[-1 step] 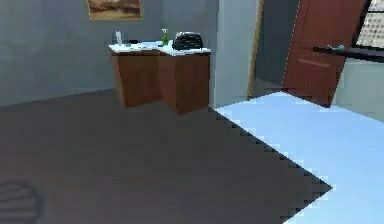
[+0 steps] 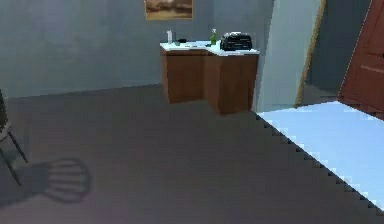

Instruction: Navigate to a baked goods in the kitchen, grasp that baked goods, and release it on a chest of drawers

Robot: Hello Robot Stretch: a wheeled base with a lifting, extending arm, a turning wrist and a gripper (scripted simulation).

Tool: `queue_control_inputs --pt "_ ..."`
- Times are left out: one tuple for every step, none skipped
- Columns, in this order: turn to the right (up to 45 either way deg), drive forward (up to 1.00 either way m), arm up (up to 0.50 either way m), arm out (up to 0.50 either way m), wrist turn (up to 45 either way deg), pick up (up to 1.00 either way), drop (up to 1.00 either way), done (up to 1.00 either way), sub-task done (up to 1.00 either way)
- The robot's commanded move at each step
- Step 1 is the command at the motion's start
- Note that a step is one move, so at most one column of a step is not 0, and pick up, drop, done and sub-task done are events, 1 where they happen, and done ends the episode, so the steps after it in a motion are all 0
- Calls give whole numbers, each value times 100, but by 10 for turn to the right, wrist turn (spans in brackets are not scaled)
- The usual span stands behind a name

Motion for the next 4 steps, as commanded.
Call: queue_control_inputs --pt "0 100 0 0 0 0 0 0 0" --pt "0 100 0 0 0 0 0 0 0" --pt "0 50 0 0 0 0 0 0 0" --pt "-450 0 0 0 0 0 0 0 0"
